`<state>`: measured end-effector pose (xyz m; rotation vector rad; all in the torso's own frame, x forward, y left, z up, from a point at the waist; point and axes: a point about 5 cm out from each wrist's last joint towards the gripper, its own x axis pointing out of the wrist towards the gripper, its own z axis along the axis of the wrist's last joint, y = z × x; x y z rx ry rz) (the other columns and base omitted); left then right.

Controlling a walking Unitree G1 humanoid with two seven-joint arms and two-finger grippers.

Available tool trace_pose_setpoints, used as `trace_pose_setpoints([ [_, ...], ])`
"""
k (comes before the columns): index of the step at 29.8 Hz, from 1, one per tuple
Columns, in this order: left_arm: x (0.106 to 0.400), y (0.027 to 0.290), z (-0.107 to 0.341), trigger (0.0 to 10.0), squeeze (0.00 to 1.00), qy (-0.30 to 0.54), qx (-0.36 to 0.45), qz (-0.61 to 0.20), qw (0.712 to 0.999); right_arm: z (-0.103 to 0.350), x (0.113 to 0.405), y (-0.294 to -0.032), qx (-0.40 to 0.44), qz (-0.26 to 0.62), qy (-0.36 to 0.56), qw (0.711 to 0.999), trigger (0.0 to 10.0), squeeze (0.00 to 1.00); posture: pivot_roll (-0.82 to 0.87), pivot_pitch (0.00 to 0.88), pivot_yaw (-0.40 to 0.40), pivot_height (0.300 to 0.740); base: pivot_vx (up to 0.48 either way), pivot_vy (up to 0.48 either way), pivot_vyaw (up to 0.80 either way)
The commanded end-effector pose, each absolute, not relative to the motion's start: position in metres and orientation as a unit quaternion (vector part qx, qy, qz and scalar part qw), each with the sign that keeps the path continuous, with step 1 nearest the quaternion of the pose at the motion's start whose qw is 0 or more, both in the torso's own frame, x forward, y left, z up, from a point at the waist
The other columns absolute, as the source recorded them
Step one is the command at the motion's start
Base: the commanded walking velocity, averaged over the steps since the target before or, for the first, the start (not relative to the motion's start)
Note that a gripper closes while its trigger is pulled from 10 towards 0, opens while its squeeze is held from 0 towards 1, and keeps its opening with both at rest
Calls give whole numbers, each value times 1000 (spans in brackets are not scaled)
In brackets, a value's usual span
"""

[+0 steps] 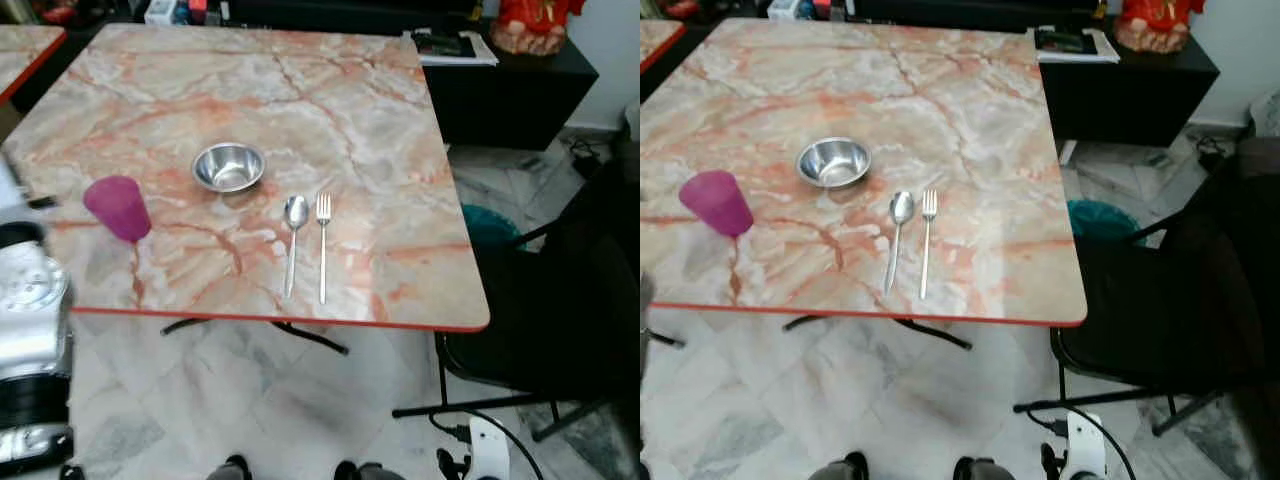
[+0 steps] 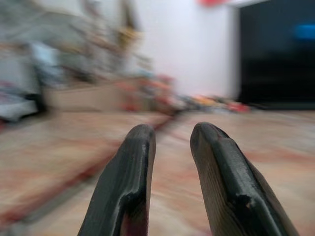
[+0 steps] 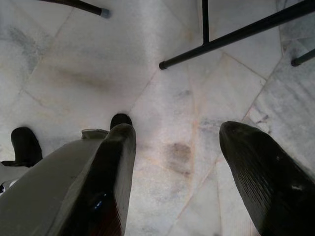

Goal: Setting the table

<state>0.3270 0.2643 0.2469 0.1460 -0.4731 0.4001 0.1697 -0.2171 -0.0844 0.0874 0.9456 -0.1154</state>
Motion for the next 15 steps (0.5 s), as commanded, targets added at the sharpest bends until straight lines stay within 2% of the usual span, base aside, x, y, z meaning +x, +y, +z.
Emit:
trace_pose_setpoints([
  [1, 334, 243, 252, 10000, 0, -225, 50, 136, 964, -87, 163, -219, 46, -64, 463, 883, 10000, 0, -24, 186, -53, 740, 0, 0, 0],
  [4, 348, 216, 255, 10000, 0, -210, -25, 78, 974, -87, 163, -219, 48, -65, 463, 883, 10000, 0, -24, 188, -52, 740, 0, 0, 0],
  [6, 354, 208, 257, 10000, 0, -206, -59, 71, 974, -87, 163, -218, 49, -65, 463, 883, 10000, 0, -26, 188, -49, 740, 0, 0, 0],
  [15, 368, 184, 257, 10000, 0, -170, -58, 33, 983, -88, 163, -217, 54, -69, 460, 884, 10000, 0, -33, 192, -41, 740, 0, 0, 0],
])
